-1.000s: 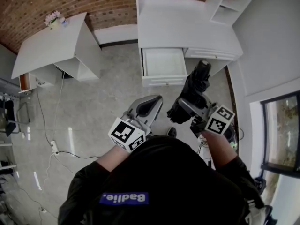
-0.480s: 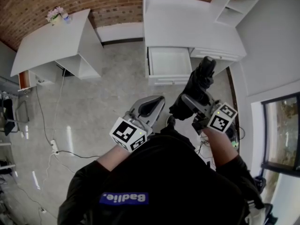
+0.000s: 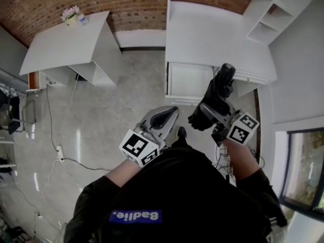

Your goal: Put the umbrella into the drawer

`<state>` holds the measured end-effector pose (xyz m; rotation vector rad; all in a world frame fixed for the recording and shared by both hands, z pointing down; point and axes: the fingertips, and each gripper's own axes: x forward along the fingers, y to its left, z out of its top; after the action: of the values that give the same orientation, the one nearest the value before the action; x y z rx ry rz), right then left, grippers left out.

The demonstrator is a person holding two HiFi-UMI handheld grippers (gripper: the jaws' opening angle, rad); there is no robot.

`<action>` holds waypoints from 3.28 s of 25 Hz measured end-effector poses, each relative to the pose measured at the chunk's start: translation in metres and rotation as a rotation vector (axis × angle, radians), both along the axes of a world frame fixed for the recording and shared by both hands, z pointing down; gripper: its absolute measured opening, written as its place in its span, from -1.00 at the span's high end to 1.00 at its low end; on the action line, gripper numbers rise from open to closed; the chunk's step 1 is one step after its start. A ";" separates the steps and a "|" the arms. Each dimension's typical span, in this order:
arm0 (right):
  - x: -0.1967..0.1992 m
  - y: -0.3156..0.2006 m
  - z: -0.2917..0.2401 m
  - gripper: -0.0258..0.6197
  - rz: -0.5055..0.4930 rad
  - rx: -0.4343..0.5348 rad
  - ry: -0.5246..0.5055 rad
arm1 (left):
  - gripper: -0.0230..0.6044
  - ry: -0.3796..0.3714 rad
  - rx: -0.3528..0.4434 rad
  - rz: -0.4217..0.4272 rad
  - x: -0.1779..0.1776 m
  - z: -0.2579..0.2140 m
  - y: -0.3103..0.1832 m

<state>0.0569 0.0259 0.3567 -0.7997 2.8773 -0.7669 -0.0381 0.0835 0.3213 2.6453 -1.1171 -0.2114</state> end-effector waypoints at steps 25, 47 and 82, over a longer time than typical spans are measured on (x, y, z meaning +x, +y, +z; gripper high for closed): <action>0.031 -0.193 0.110 0.07 -0.245 -0.012 0.272 | 0.92 -0.064 -0.130 -0.249 0.036 0.023 -0.157; 0.029 -0.237 0.331 0.07 -0.393 -0.067 0.835 | 0.92 -0.058 -0.219 -0.265 0.007 0.048 -0.180; 0.017 -0.216 0.490 0.07 -0.839 0.122 1.345 | 0.92 -0.091 -0.353 -0.324 -0.017 0.083 -0.175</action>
<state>0.0736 -0.1905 0.8472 0.1222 4.4821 0.1290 -0.0547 -0.0915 0.4040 2.1772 -1.4597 0.0444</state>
